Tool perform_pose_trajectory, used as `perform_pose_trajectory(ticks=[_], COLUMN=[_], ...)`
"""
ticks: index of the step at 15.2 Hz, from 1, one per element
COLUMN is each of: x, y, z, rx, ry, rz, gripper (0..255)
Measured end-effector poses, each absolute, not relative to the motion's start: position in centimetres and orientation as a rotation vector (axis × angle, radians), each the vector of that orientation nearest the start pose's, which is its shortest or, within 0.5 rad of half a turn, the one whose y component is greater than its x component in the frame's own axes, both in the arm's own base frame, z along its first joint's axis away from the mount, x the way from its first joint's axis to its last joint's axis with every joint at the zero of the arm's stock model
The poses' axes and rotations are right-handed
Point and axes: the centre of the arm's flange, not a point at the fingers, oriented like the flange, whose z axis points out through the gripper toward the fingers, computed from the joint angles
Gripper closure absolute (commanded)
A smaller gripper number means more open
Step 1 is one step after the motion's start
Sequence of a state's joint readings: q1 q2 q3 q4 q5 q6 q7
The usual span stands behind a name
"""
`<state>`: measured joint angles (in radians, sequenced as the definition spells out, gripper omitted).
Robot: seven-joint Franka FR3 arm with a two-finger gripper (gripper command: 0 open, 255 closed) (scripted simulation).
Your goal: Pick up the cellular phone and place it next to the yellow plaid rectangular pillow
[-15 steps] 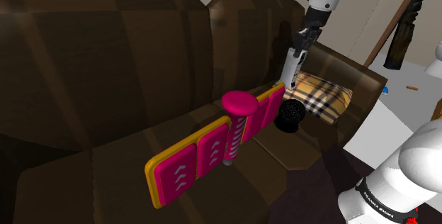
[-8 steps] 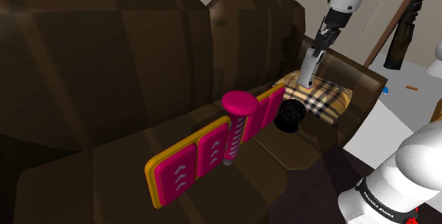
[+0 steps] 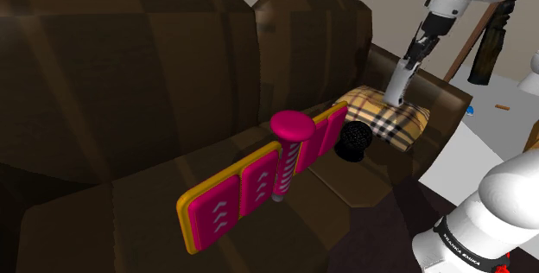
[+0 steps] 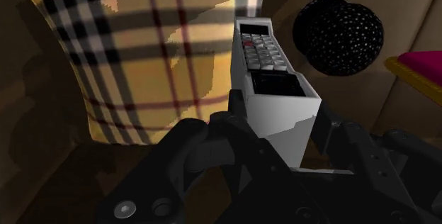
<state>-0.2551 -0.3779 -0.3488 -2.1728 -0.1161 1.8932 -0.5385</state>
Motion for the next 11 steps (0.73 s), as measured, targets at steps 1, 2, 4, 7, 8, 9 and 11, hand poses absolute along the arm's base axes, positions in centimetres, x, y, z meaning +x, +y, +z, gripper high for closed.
perform_pose_trajectory(ticks=[1, 2, 4, 7, 8, 9, 11], x=[35.6, 35.1, 34.1, 32.4, 31.9, 31.2, 30.4], y=[-29.2, -30.7, -33.2, -36.9, -38.2, -39.3, -41.6], z=[54.3, 54.5, 54.6, 54.3, 54.2, 54.1, 54.2], rx=[-3.169, -3.168, -3.169, -3.169, -3.168, -3.168, -3.168], ry=[0.024, 0.026, 0.025, 0.025, 0.026, 0.025, 0.025], rz=[-0.119, -0.119, -0.119, -0.119, -0.119, -0.119, -0.118], gripper=[255, 255, 255, 255, 255, 255, 255])
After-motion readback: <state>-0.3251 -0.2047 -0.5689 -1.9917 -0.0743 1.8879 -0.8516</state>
